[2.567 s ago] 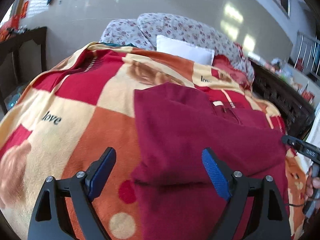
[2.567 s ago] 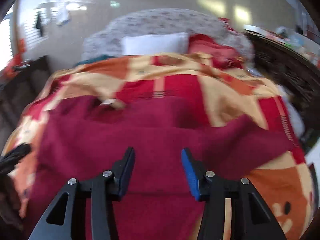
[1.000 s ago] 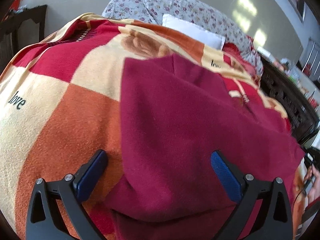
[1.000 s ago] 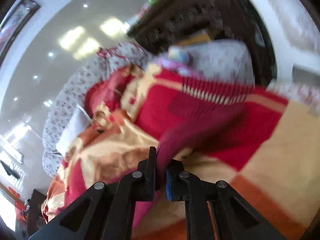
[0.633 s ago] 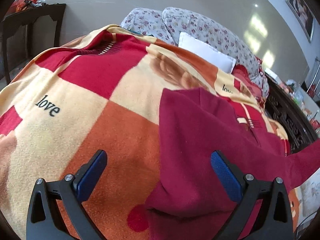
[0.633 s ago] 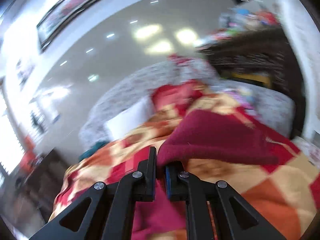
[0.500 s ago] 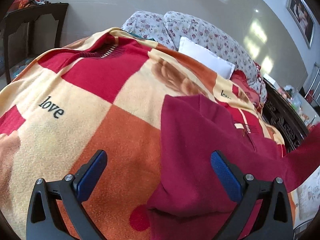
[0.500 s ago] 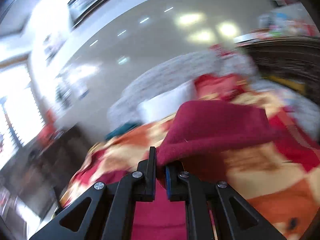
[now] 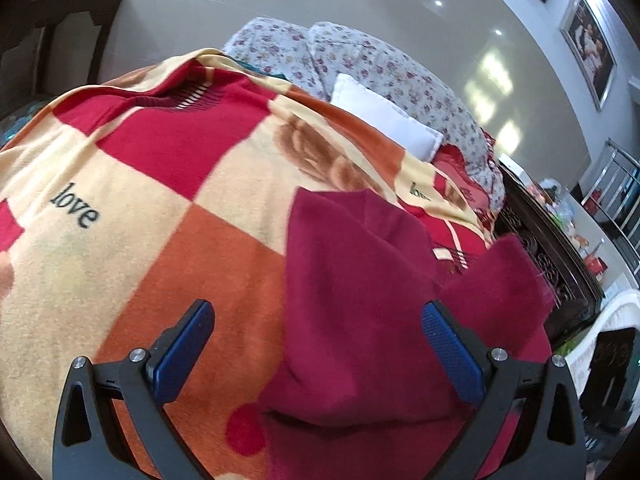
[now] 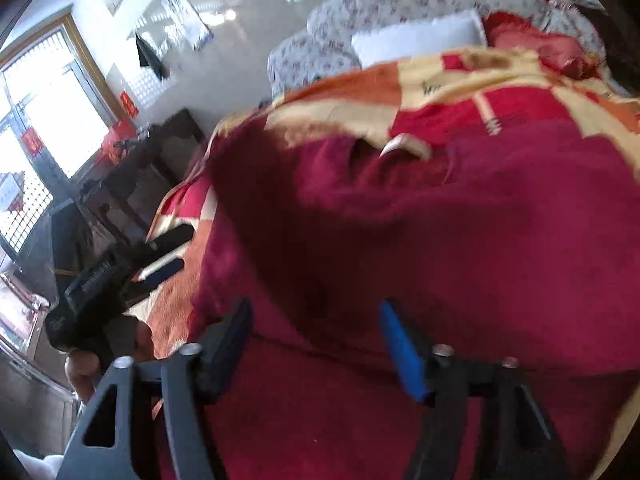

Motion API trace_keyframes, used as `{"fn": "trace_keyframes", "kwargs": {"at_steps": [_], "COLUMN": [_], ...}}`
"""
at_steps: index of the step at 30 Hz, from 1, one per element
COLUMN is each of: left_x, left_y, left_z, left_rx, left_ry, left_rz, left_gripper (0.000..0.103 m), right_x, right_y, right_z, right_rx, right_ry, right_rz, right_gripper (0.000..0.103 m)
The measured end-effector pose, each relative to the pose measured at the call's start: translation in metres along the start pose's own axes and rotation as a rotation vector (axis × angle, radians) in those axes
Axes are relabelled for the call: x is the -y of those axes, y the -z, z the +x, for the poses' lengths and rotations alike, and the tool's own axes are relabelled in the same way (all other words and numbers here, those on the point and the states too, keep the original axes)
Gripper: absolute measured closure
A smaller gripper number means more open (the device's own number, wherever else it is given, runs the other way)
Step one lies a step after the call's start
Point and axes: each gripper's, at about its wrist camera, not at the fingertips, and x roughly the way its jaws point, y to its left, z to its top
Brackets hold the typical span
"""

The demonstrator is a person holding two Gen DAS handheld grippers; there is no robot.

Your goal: Fold small clothes

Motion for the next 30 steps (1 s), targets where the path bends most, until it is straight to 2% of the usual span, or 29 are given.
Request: {"fn": "trace_keyframes", "kwargs": {"at_steps": [3, 5, 8, 11, 14, 17, 19, 20, 21, 23, 25, 27, 29, 30], "left_x": [0.005, 0.002, -0.009, -0.014, -0.006, 0.007, 0.019, 0.029, 0.035, 0.053, 0.056, 0.055, 0.059, 0.061], "left_y": [0.003, 0.002, -0.002, -0.001, 0.003, 0.007, 0.008, 0.009, 0.01, 0.013, 0.014, 0.014, 0.01, 0.006], "left_z": [0.0, -0.002, -0.002, 0.006, 0.012, 0.011, 0.01, 0.01, 0.011, 0.023, 0.032, 0.034, 0.025, 0.019], "left_rx": [0.002, 0.01, -0.008, -0.066, -0.098, -0.072, -0.056, -0.049, -0.046, -0.061, -0.085, -0.095, -0.066, -0.053], "left_ry": [-0.006, -0.001, 0.069, 0.153, 0.153, 0.118, 0.113, 0.09, 0.063, -0.047, -0.069, -0.079, -0.079, -0.065], "left_rz": [0.029, 0.025, -0.057, -0.121, -0.092, -0.019, 0.052, 0.105, 0.141, 0.22, 0.216, 0.199, 0.2, 0.202], "left_gripper": [0.0, 0.0, 0.0, 0.0, 0.0, 0.001, 0.019, 0.039, 0.045, 0.046, 0.05, 0.085, 0.098, 0.098], "right_x": [-0.002, -0.014, -0.026, -0.027, -0.014, -0.004, 0.004, 0.006, 0.008, 0.014, 0.019, 0.025, 0.03, 0.033], "right_y": [-0.015, -0.02, -0.012, 0.005, 0.021, 0.031, 0.036, 0.038, 0.04, 0.043, 0.045, 0.047, 0.045, 0.043], "right_z": [-0.001, 0.003, -0.004, -0.024, -0.039, -0.054, -0.066, -0.071, -0.075, -0.085, -0.093, -0.102, -0.11, -0.113], "right_rx": [0.067, 0.051, 0.036, 0.058, 0.062, 0.06, 0.065, 0.07, 0.076, 0.092, 0.108, 0.12, 0.127, 0.131], "right_ry": [-0.001, -0.009, -0.019, 0.021, 0.022, 0.0, -0.024, -0.024, -0.022, -0.016, -0.019, -0.014, 0.011, 0.025], "right_rz": [-0.004, 0.01, -0.024, -0.084, -0.041, 0.003, 0.027, 0.035, 0.04, 0.049, 0.068, 0.087, 0.087, 0.085], "right_gripper": [0.028, 0.028, 0.027, 0.02, 0.019, 0.019, 0.019, 0.019, 0.019, 0.019, 0.019, 0.019, 0.019, 0.019]}}
